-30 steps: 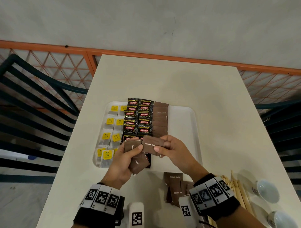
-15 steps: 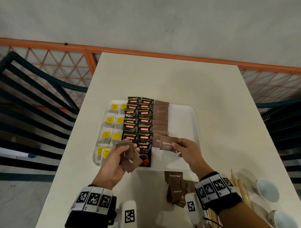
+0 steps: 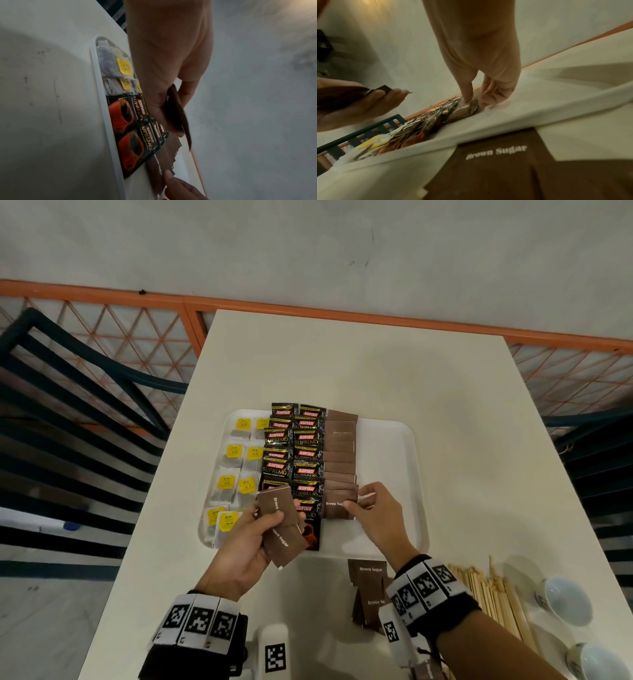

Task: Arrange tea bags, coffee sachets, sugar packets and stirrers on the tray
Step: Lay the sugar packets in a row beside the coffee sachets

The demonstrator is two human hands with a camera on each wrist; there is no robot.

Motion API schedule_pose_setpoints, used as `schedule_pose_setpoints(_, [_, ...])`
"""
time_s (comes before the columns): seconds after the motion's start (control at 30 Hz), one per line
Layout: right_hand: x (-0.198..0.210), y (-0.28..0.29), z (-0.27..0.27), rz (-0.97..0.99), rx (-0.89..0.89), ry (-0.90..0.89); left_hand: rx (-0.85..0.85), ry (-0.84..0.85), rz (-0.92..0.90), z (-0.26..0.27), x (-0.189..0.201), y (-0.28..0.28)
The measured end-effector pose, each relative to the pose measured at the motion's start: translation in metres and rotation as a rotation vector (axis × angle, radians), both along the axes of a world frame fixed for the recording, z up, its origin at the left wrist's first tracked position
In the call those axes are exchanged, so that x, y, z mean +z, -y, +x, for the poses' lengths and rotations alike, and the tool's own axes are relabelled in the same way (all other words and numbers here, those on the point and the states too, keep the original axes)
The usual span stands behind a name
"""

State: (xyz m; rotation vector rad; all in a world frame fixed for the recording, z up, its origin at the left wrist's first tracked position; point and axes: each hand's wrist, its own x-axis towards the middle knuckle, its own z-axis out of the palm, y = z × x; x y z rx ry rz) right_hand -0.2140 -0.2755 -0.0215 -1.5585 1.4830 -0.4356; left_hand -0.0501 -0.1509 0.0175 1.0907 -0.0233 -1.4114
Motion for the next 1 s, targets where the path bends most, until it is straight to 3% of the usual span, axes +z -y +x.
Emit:
schedule_pose_setpoints(0.17, [0.016, -0.007, 0.002, -0.09, 0.062, -0.004, -0.007, 0.113, 0.06, -0.009, 0.001, 0.005])
schedule_pose_setpoints(0.33, [0.042, -0.02, 0.014, 0.065, 0.376, 0.157, -0.019, 0.204, 0.071, -0.018, 0.001, 0.01])
schedule_pose_setpoints(0.4, [0.044, -0.023, 0.017, 0.092, 0.421, 0.194, -0.038, 0.235, 0.072, -0.021, 0.0, 0.011])
schedule_pose_setpoints(0.53, [0.044, -0.022, 0.018, 0.154, 0.355, 0.288, -0.038, 0.217, 0.08, -0.024, -0.001, 0.011])
schedule_pose_setpoints(0.7, [0.043, -0.011, 0.006, 0.278, 0.161, 0.461, 0.006, 0.037, 0.067, -0.015, 0.001, 0.006])
schedule_pose_setpoints(0.83, [0.036, 0.0, -0.009, 0.252, 0.119, 0.435, -0.016, -0.022, 0.016, -0.008, 0.003, -0.002])
schedule_pose_setpoints(1.0, [0.026, 0.005, -0.021, 0.145, 0.171, 0.253, -0.006, -0.018, -0.005, -0.005, 0.0, -0.007])
